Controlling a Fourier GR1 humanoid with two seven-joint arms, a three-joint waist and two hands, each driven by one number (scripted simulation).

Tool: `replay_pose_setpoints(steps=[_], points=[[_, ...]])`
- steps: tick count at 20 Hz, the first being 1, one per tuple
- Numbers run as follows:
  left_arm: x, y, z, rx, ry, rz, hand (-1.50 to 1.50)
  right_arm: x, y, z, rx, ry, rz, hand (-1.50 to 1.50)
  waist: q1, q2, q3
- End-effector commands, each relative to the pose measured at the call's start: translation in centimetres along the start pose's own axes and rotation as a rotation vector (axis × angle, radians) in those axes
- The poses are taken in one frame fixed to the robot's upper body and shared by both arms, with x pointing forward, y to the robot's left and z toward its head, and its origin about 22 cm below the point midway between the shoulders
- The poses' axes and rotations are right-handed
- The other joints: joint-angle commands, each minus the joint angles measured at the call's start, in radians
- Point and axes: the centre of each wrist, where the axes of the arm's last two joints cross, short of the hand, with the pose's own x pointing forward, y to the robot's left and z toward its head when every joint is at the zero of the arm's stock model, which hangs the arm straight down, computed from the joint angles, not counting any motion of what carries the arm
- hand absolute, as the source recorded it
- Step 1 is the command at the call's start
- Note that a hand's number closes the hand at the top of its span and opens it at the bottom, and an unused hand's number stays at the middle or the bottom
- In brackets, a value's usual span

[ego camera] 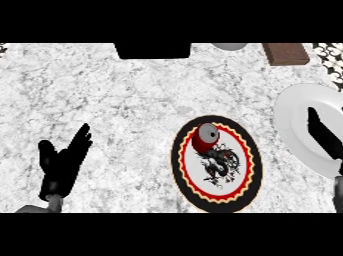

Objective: Pick the can from the plate and place it in the plate

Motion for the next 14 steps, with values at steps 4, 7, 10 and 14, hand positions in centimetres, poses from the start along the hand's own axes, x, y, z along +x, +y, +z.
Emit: replay_pose_setpoints(steps=[4,7,10,14], points=[[0.0,-1.3,1.0,-0.039,0.003,0.051,0.00,3.6,-1.3,8.3,-0.063,-0.064,0.004,-1.50,0.016,0.004,0.003],[0.8,-2.7,0.3,-0.038,-0.008,0.036,0.00,4.0,-2.4,8.7,0.053,-0.028,0.117,-1.50,0.017,0.006,0.002],[0.8,-1.7,-0.4,-0.033,-0.016,0.027,0.00,3.5,-2.9,8.5,0.232,0.063,0.275,-1.50,0.019,0.009,-0.001],[0.7,-2.3,0.1,-0.068,-0.013,0.025,0.00,5.3,-3.0,8.3,0.400,0.132,0.437,-1.50,0.035,0.010,-0.002]])
